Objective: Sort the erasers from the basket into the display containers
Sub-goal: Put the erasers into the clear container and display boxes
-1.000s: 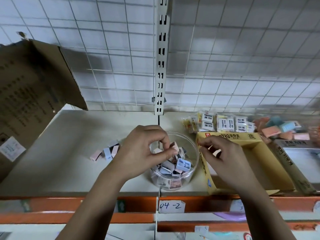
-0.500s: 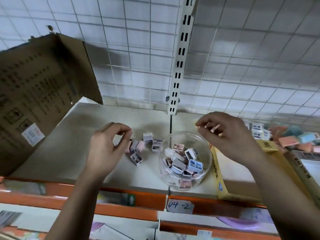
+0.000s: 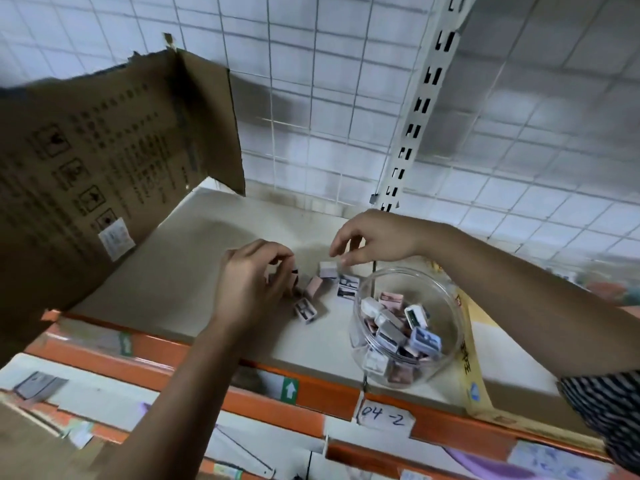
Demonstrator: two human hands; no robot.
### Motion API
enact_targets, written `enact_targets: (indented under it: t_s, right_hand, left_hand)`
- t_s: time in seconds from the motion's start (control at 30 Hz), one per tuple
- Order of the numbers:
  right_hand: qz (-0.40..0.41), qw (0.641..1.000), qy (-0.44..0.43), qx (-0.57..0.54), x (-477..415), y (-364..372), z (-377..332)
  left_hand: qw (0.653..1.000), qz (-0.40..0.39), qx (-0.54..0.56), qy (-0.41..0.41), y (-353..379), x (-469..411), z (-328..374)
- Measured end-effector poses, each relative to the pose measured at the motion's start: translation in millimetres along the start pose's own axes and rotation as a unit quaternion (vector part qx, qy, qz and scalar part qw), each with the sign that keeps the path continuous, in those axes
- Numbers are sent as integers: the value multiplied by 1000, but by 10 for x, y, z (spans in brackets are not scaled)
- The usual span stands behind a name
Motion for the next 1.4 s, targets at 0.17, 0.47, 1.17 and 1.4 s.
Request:
enact_targets:
  t_s: [0.17,0.47,1.17,1.4]
  right_hand:
    - [-30,1000,-5,5,-206,120,65]
    - [-3,999,-13,-51,-249,173,129]
    - [326,930,11,-167,1109,-94,-228]
    - [398,897,-12,-192,1452,192,-428]
  left_hand:
    - [1000,-18,0,-5,0,10,12]
    - [1000,-22,-7,10,17,1,18]
    - [977,-183,-110,1,408,-257,349]
    - [982,-184,23,-20,208,-345,581]
Point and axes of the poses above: each hand's wrist, its own x-axis away from the middle knuckle, its own y-axis out of the palm, z = x × y, the point moved 3 cm from there along -x, towards the middle knuckle, and after that the axes turned 12 degrees about -y, right-handed, at the moved point
